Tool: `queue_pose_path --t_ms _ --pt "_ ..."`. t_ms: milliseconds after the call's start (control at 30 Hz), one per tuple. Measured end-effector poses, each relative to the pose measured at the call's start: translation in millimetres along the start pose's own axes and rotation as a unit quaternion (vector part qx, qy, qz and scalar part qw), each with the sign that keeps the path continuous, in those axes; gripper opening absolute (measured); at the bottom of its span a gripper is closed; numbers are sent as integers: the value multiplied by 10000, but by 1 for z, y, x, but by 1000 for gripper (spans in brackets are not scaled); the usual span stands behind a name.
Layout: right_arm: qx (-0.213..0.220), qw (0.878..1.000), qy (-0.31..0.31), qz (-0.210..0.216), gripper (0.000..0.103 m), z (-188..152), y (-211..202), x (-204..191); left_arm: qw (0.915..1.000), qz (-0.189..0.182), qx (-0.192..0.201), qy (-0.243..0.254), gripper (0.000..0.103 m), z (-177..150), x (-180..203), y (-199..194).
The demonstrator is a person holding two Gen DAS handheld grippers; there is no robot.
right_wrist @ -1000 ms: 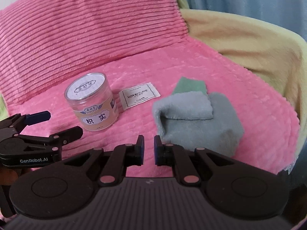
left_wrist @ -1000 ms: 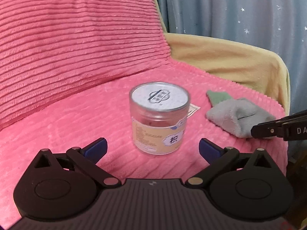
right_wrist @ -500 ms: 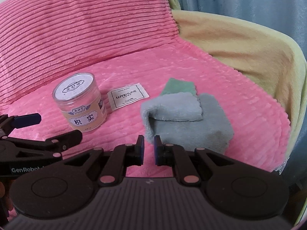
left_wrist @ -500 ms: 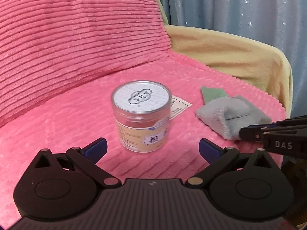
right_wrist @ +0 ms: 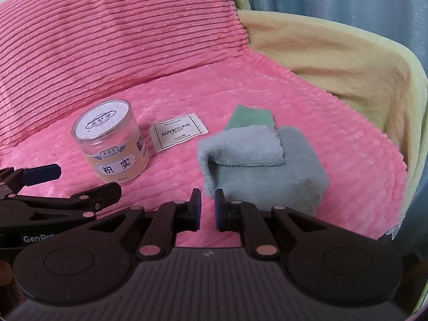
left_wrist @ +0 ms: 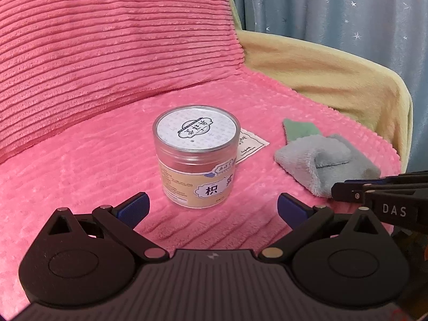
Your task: Clean container
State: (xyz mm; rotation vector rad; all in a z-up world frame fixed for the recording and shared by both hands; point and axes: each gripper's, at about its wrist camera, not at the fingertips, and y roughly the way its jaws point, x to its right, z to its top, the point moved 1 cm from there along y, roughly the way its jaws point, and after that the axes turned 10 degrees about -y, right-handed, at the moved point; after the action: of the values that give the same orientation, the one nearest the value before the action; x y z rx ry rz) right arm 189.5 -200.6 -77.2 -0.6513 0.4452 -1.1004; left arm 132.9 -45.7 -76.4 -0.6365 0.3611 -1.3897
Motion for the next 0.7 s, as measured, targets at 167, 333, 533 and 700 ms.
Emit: queue_pose_path --t_ms 167,333,533,700 --pt "-56 10000 -43 57 7 0 2 1 10000 -47 -50 -21 102 -1 0 1" --pt "-84 9999 -59 56 7 -1 3 2 10000 -46 -53 3 102 -1 0 2" --pt "-100 9999 -79 73 7 -1 4 2 10000 -43 -51 33 102 -1 0 2" --pt "-100 9999 -98 83 7 0 4 2 10000 -58 -56 45 102 0 0 2"
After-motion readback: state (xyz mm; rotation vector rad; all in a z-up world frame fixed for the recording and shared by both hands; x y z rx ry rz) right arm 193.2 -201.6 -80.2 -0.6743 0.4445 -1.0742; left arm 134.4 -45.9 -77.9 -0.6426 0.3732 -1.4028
